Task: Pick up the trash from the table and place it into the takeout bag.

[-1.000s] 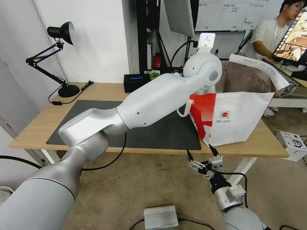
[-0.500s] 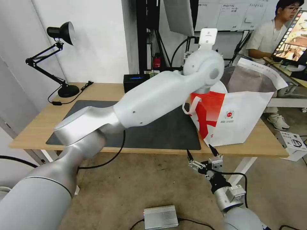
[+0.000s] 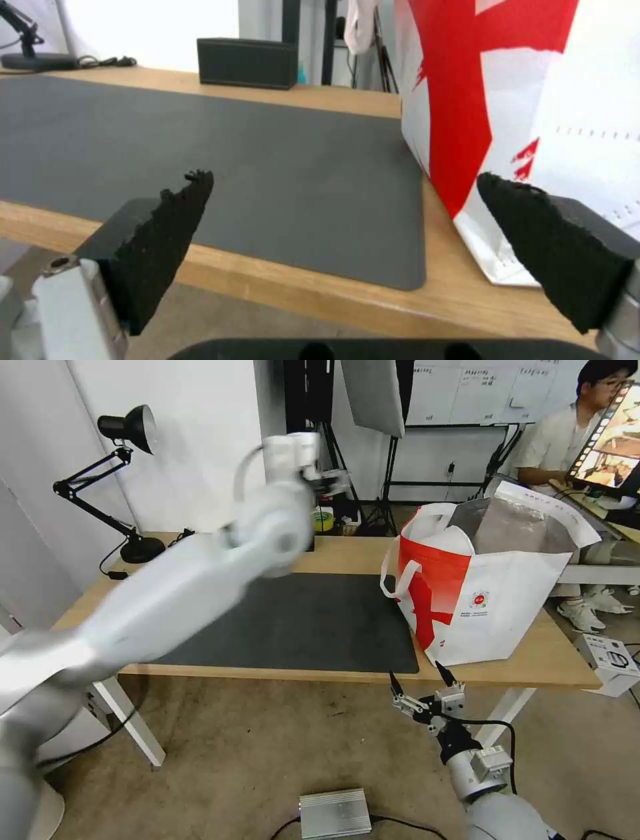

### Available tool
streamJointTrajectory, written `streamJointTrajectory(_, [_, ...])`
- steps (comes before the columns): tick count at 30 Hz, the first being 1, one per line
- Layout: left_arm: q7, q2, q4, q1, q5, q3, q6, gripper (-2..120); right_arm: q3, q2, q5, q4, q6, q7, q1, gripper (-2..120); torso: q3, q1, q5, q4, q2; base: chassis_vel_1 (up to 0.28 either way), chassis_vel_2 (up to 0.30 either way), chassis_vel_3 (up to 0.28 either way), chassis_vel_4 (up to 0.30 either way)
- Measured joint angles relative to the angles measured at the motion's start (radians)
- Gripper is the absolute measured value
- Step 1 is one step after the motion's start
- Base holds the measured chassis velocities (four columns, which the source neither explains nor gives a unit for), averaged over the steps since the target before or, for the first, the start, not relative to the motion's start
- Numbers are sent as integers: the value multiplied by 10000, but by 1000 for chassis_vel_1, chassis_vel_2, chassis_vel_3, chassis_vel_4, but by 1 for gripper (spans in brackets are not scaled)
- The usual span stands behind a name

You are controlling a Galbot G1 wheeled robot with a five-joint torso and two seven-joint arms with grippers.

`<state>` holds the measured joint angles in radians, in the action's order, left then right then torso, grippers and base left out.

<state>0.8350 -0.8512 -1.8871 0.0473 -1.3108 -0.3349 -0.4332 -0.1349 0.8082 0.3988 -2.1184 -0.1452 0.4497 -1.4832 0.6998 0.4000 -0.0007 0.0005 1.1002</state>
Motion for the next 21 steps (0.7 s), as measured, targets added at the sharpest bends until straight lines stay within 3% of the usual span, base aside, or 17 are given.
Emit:
streamJointTrajectory(1, [-241,498,-404,820,214,393,73,100,0,0,0,0,0,-2,1,100,0,-1,2,2,0,0,0,0,0])
streamJointTrajectory(2, [-241,498,-404,820,214,393,73,100,0,0,0,0,0,-2,1,100,0,-1,2,2,0,0,0,0,0])
streamJointTrajectory(4, [-525,1170,-1041,2318,783,1361,355,100,0,-1,0,1,0,1,0,100,0,-1,3,-4,-1,0,0,0,0])
streamJointTrajectory(7, [-600,1418,-1392,3306,1087,1991,460,100,0,0,0,1,0,2,0,100,0,-2,11,-5,-2,0,0,0,0])
streamJointTrajectory(8, [-644,1555,-1674,4115,1240,2524,472,100,0,-1,0,1,0,1,0,100,2,-1,-7,-2,-3,0,0,0,0])
streamJointTrajectory(9, [-672,1771,-2126,5300,1414,3391,480,100,0,0,0,0,0,-1,-1,100,0,-2,6,-2,-2,0,0,0,0])
streamJointTrajectory(10, [-672,1771,-2126,5300,1414,3391,480,100,0,0,0,0,0,-1,-1,100,0,-2,6,-2,-2,0,0,0,0])
streamJointTrajectory(14, [-712,1740,-2705,7142,2020,4510,735,100,0,0,0,1,0,1,0,100,0,-1,11,-6,-2,0,0,0,0])
streamJointTrajectory(21, [-942,1153,-3182,9124,3579,5154,1121,100,0,0,0,0,0,1,-1,100,0,-2,8,-7,-2,0,0,0,0])
